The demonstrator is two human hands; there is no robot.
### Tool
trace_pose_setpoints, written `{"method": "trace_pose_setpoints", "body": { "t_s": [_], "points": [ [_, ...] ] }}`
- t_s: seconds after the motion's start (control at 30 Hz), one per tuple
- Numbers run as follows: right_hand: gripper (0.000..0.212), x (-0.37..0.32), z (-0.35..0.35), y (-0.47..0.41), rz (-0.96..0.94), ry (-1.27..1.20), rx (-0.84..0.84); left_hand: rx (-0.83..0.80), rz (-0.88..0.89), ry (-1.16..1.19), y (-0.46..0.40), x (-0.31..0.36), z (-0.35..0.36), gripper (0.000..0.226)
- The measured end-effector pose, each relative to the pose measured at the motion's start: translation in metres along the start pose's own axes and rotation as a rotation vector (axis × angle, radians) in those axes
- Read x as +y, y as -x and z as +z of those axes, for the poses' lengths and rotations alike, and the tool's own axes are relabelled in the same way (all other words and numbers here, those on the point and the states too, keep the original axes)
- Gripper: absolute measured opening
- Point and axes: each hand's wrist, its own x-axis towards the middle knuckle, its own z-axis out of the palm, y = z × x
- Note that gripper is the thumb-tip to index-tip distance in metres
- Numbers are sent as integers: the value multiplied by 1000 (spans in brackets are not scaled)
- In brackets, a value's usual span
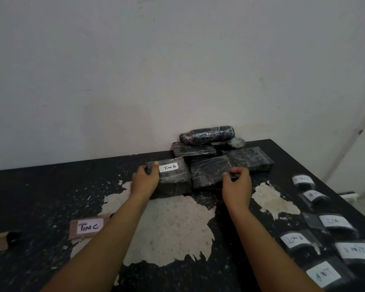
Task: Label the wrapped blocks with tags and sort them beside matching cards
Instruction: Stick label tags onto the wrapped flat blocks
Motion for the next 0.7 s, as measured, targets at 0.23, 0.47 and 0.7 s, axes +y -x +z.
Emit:
{"method": "trace_pose_setpoints", "body": {
  "t_s": [0.23,0.47,0.7],
  "points": [
    [16,-2,-15,6,127,-213,62,88,40,-76,19,13,-10,77],
    [20,-12,-40,29,123,-301,94,277,396,-123,85,38,-7,21],
    [18,-15,-78,56,205,-580,-47,-102,413,18,153,41,30,49]
  ]
}}
